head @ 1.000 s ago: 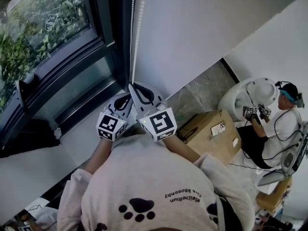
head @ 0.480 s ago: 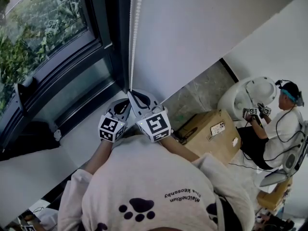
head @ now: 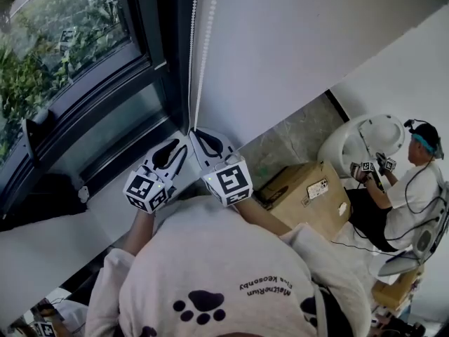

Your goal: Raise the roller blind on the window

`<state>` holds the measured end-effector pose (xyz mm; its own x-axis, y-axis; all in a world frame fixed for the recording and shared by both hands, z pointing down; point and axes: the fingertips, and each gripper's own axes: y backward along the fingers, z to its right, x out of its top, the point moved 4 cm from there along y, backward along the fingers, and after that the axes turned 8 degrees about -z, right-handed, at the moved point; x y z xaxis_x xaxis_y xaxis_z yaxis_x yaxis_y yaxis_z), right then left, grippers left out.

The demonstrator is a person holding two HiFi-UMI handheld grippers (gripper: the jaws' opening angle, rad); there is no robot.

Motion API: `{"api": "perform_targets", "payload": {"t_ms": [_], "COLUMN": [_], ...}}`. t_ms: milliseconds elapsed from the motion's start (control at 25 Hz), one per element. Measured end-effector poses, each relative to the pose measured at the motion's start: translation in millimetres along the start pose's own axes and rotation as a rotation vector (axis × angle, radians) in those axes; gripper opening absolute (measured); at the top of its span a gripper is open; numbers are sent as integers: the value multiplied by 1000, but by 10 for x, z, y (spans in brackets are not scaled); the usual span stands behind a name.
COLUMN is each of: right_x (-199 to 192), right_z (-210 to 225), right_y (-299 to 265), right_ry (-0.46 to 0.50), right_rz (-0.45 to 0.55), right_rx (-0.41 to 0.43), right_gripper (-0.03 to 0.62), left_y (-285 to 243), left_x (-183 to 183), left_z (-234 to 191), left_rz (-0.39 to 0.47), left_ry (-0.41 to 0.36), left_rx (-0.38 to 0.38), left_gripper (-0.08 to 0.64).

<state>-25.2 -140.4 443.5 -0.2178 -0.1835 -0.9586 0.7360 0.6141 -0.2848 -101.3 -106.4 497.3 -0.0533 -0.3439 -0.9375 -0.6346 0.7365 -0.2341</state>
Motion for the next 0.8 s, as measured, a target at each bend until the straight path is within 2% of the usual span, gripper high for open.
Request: {"api": "perform_targets", "payload": {"t_ms": [160, 400, 800], "right_x": [-7, 3, 7], "right_z": [-17, -57, -102], "right_y": [-14, -17, -14], "right_ry": [0, -1, -5], "right_rz": [0, -2, -4], "right_rx": [5, 8, 11], "right_gripper": [11, 11, 11], "left_y": [118, 120, 47], "left_x": [530, 1177, 1744], "left_z": [106, 348, 525], "left_rz": [84, 71, 96], "left_ry": [-32, -152, -258], "left_rx": [-39, -52, -22], "left_gripper": [100, 100, 92]}}
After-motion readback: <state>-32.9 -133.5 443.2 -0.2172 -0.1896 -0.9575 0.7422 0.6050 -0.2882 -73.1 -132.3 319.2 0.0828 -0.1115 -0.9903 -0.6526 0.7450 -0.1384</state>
